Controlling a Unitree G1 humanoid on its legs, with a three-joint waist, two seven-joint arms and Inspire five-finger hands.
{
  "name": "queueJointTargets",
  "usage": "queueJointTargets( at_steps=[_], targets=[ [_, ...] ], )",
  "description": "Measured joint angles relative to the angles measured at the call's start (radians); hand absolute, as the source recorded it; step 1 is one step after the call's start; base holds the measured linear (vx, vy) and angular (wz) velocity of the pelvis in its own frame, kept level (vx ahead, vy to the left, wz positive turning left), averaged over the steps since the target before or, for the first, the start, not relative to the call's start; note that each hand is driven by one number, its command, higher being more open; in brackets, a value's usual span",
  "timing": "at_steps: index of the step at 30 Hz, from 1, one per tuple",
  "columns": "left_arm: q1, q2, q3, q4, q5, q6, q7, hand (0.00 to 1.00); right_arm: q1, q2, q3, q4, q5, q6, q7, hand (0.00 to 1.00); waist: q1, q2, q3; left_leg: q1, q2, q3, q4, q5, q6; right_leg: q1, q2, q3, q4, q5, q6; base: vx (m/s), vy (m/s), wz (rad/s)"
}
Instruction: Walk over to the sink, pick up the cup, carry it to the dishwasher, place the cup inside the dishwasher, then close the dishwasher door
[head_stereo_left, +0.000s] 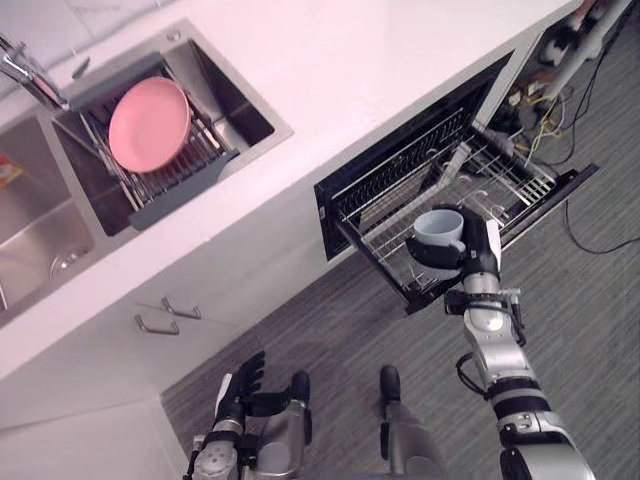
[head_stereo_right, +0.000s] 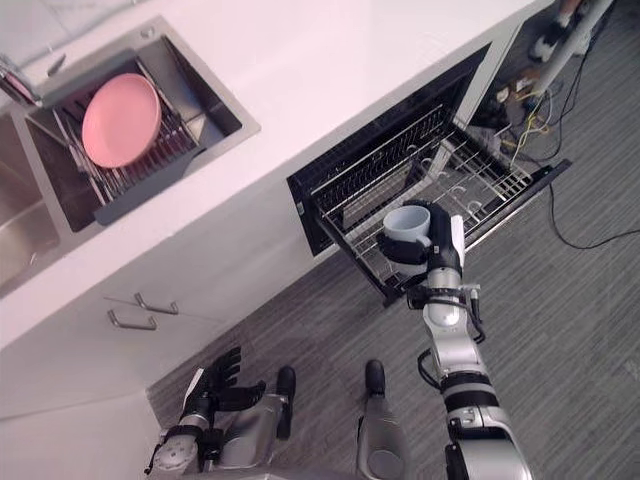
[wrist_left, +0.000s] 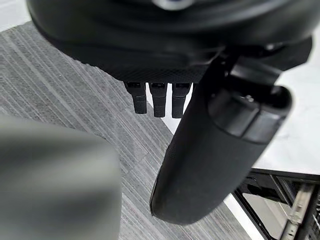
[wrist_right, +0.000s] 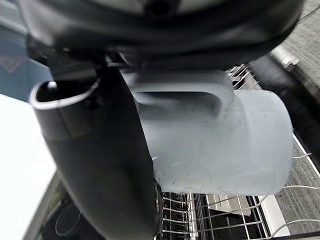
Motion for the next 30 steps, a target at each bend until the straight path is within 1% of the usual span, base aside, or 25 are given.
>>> queueJointTargets(
  at_steps=[1,4,8,13,18,25,28,29,30],
  targets=[
    [-0.005,-0.002,0.000,-0.002,-0.001,-0.009,0.005,0.90,-0.027,-0.009,0.005,0.007,0.000,0.002,-0.005,0.30,0.001,0.000,0.012,-0.009,0.001,0.003,0.003,0.001,0.000,-0.011,0.001,0.002,0.002,0.001,-0.002,-0.05,0.005,-0.05],
    [-0.015,-0.009,-0.002,-0.002,-0.001,-0.013,0.017,0.90,-0.076,-0.027,0.008,0.011,0.000,0.013,-0.013,0.30,0.010,0.000,0.022,-0.033,0.006,0.010,0.003,0.002,-0.001,-0.042,0.005,0.007,0.009,0.002,-0.003,0.00,-0.004,-0.09],
    [-0.038,-0.016,-0.005,-0.002,-0.019,-0.019,0.019,0.90,-0.181,-0.065,0.036,0.068,0.000,0.016,-0.029,0.30,0.012,0.001,0.063,-0.040,0.015,0.015,-0.007,0.007,-0.004,-0.057,0.009,0.009,0.009,0.006,-0.006,0.02,-0.004,-0.05],
    [-0.047,-0.022,-0.006,-0.003,-0.019,-0.029,0.022,0.90,-0.258,-0.068,0.054,0.153,0.000,0.024,-0.032,0.30,0.016,0.000,0.073,-0.051,0.021,0.015,-0.030,0.018,-0.007,-0.077,0.009,0.001,0.008,0.007,-0.008,0.03,-0.002,-0.01],
    [-0.072,-0.025,-0.013,0.000,-0.023,-0.033,0.041,0.90,-0.316,-0.070,0.081,0.246,0.001,0.038,-0.034,0.30,0.023,-0.003,0.081,-0.070,0.012,-0.001,-0.041,0.032,-0.008,-0.092,0.004,-0.013,0.008,0.009,-0.011,0.00,0.003,0.09],
    [-0.090,-0.028,-0.025,0.002,-0.038,-0.036,0.046,0.90,-0.363,-0.066,0.121,0.313,0.001,0.044,-0.031,0.30,0.030,-0.003,0.083,-0.089,0.001,-0.020,-0.062,0.058,-0.007,-0.109,0.002,-0.031,0.007,0.017,-0.015,-0.02,-0.007,0.10],
    [-0.107,-0.028,-0.027,0.009,-0.039,-0.036,0.058,0.90,-0.367,-0.066,0.121,0.316,0.001,0.044,-0.031,0.30,0.033,-0.004,0.097,-0.089,0.000,-0.029,-0.076,0.069,-0.009,-0.110,0.002,-0.039,0.007,0.019,-0.017,-0.02,-0.014,0.08],
    [-0.115,-0.028,-0.027,0.010,-0.039,-0.035,0.058,0.90,-0.371,-0.064,0.121,0.319,0.001,0.044,-0.031,0.90,0.038,-0.005,0.103,-0.093,0.000,-0.030,-0.082,0.075,-0.011,-0.117,0.003,-0.039,0.007,0.022,-0.019,-0.03,-0.016,0.03],
    [-0.117,-0.028,-0.028,0.010,-0.039,-0.035,0.058,0.90,-0.372,-0.064,0.121,0.321,0.000,0.044,-0.031,0.90,0.040,-0.005,0.104,-0.094,0.000,-0.030,-0.087,0.080,-0.010,-0.121,0.003,-0.039,0.007,0.023,-0.019,0.00,0.000,0.00]
  ],
)
